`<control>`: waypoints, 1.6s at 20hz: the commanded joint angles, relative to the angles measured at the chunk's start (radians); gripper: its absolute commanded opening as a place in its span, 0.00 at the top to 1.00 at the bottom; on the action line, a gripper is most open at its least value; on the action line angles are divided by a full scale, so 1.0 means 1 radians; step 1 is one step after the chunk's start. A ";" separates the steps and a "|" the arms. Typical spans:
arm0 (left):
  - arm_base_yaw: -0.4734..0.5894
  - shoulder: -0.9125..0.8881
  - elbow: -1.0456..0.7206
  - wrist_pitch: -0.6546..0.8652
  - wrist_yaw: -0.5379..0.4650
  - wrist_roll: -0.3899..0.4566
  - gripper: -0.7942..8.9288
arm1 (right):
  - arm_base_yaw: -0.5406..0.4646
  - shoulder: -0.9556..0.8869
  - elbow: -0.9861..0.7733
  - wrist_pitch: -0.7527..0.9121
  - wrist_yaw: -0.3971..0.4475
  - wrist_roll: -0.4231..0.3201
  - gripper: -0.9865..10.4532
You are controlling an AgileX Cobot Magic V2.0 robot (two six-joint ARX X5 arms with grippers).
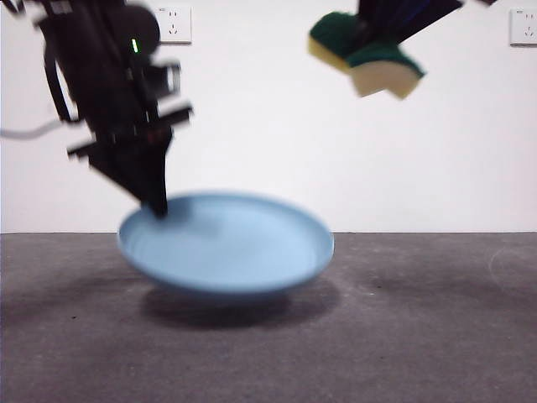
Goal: Pick up the plate,pick up the cloth,clean the plate with the cloth
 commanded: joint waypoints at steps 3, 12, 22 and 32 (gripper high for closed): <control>0.006 0.070 -0.004 0.057 -0.050 -0.019 0.93 | -0.006 -0.015 -0.007 -0.095 0.038 -0.008 0.92; 0.038 0.129 -0.004 0.054 -0.102 -0.028 0.56 | -0.021 -0.014 -0.007 -0.124 0.035 -0.007 0.92; -0.004 -0.122 -0.004 0.060 -0.034 -0.106 0.40 | -0.179 0.097 -0.007 -0.061 0.011 -0.008 0.92; -0.160 -0.629 -0.122 0.160 -0.310 -0.158 0.40 | -0.285 0.488 -0.007 0.132 -0.103 -0.026 0.92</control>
